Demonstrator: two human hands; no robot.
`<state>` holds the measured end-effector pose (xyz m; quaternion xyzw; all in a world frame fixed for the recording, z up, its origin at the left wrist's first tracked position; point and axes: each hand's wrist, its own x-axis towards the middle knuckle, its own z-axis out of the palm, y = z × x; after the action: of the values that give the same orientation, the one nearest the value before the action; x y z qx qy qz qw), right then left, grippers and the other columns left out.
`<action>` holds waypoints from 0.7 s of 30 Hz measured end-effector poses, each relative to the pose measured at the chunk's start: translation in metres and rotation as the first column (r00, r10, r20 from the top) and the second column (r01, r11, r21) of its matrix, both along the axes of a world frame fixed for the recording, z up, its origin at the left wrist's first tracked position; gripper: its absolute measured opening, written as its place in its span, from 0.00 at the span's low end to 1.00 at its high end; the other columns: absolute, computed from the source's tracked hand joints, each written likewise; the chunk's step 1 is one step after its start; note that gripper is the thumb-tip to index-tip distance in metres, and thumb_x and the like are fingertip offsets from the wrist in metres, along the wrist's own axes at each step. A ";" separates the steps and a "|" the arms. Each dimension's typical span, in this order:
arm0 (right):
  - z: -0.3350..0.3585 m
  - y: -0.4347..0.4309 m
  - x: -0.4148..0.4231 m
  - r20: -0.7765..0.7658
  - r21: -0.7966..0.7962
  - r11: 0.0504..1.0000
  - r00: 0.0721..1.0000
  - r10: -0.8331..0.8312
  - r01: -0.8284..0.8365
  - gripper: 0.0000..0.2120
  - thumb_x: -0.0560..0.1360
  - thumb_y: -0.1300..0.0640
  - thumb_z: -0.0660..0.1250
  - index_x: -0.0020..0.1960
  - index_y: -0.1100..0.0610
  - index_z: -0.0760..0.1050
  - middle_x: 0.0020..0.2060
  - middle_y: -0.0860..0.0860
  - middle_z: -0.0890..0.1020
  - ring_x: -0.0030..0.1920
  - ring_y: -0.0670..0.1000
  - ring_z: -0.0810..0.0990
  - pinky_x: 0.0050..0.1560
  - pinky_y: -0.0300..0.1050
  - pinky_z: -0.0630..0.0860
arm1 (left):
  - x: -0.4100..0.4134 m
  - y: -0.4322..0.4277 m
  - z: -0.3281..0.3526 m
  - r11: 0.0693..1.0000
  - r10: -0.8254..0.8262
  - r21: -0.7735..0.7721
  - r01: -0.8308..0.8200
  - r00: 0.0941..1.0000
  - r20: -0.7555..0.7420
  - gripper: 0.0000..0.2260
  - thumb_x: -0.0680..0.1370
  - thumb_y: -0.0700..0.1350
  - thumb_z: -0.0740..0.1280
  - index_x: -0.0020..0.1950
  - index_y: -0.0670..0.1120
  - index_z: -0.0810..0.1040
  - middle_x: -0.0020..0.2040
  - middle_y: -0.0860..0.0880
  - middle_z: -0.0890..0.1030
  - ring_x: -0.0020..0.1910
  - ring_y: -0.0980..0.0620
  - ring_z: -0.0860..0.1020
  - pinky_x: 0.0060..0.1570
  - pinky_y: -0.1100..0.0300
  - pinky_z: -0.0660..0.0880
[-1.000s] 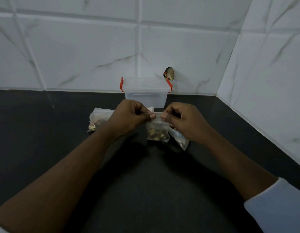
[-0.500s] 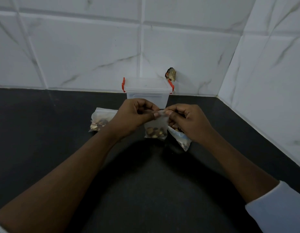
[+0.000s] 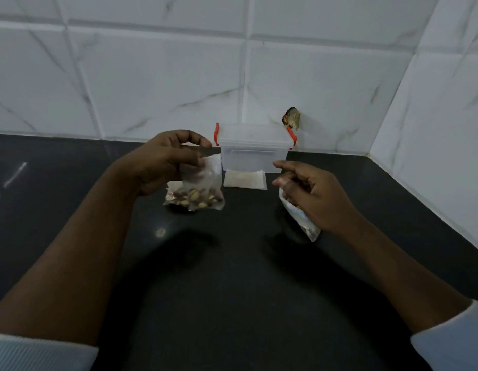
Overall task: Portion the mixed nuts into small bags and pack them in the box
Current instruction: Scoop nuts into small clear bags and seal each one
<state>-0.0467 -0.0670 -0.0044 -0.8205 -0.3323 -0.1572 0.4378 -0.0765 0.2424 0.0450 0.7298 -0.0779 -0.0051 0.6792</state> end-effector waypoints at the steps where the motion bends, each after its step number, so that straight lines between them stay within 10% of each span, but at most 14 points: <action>1: 0.000 0.000 0.000 0.006 -0.009 1.000 1.000 -0.002 0.002 0.17 0.82 0.61 0.67 0.70 0.56 0.78 0.47 0.49 0.87 0.46 0.47 0.85 0.53 0.38 0.80 | 0.000 0.007 0.000 0.999 0.012 0.043 -0.011 1.000 -0.026 0.14 0.77 0.27 0.63 0.54 0.43 0.80 0.43 0.45 0.82 0.39 0.51 0.82 0.37 0.60 0.82; 9: 0.000 0.000 0.001 -0.011 -0.053 0.998 1.000 0.022 -0.023 0.15 0.82 0.62 0.67 0.68 0.54 0.79 0.46 0.48 0.87 0.43 0.47 0.85 0.51 0.40 0.81 | 0.019 0.036 -0.026 0.807 0.275 0.526 -0.268 0.959 0.068 0.10 0.76 0.31 0.69 0.51 0.45 0.82 0.49 0.39 0.84 0.44 0.48 0.82 0.48 0.52 0.80; 17: 0.000 -0.001 0.000 0.006 -0.085 0.996 1.000 0.019 -0.018 0.13 0.82 0.61 0.68 0.65 0.54 0.81 0.47 0.49 0.87 0.46 0.49 0.85 0.52 0.44 0.81 | 0.021 0.020 -0.029 0.768 0.256 0.566 -0.300 0.954 0.157 0.09 0.76 0.38 0.69 0.48 0.52 0.82 0.48 0.49 0.84 0.52 0.46 0.82 0.55 0.49 0.78; 21: 0.000 -0.001 0.000 0.035 -0.122 0.993 0.999 -0.004 0.008 0.11 0.81 0.60 0.69 0.62 0.54 0.83 0.47 0.45 0.87 0.46 0.45 0.85 0.50 0.38 0.80 | 0.022 -0.017 -0.031 0.522 0.245 0.674 -0.523 0.849 0.468 0.07 0.77 0.49 0.67 0.54 0.56 0.82 0.55 0.58 0.82 0.64 0.49 0.73 0.67 0.43 0.63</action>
<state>-0.0464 -0.0682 -0.0042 -0.8439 -0.3461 -0.1521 0.3807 -0.0541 0.2255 0.0138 0.9393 -0.0098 0.2303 0.2542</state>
